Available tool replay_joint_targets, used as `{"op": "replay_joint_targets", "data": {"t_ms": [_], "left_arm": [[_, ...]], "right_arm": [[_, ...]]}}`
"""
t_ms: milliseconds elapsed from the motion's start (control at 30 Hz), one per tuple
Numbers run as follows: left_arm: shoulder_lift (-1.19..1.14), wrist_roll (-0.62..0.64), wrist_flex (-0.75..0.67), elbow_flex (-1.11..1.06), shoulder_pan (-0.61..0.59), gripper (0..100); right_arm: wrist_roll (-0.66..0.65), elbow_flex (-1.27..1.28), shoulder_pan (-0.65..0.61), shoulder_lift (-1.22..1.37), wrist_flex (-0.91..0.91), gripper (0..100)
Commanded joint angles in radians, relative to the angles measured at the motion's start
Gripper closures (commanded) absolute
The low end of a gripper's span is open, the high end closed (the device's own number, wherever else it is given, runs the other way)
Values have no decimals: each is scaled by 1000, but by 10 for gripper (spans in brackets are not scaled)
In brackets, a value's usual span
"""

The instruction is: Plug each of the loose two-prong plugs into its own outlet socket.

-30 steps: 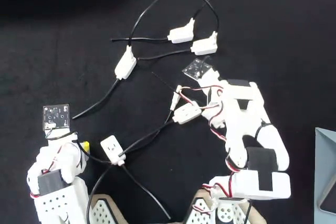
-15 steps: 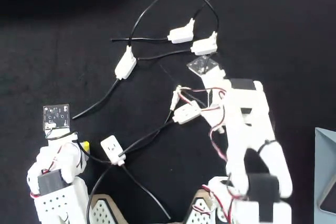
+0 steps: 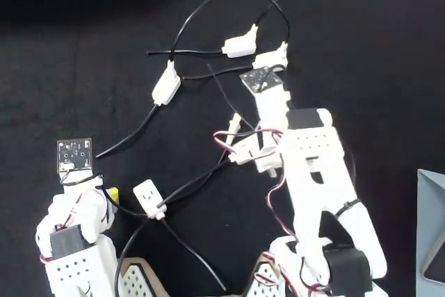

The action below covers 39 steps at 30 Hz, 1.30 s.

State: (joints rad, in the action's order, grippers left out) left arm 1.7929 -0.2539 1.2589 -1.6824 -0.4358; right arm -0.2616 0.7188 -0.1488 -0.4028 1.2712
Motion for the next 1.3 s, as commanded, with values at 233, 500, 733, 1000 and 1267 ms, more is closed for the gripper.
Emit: {"op": "replay_joint_targets", "data": {"t_ms": [233, 500, 733, 1000, 1267], "left_arm": [[3, 6, 5, -18, -7, 765], [3, 6, 5, -18, -7, 765], [3, 6, 5, -18, -5, 765], [3, 6, 5, -18, 45, 764], [5, 0, -8, 16, 56, 762]], "right_arm": [[55, -41, -61, -90, 48, 987], [55, 7, -64, -340, 84, 987], [114, 108, -109, -476, 77, 987], [118, 179, -152, -625, 77, 985], [236, 228, -163, -722, 71, 985]]}}
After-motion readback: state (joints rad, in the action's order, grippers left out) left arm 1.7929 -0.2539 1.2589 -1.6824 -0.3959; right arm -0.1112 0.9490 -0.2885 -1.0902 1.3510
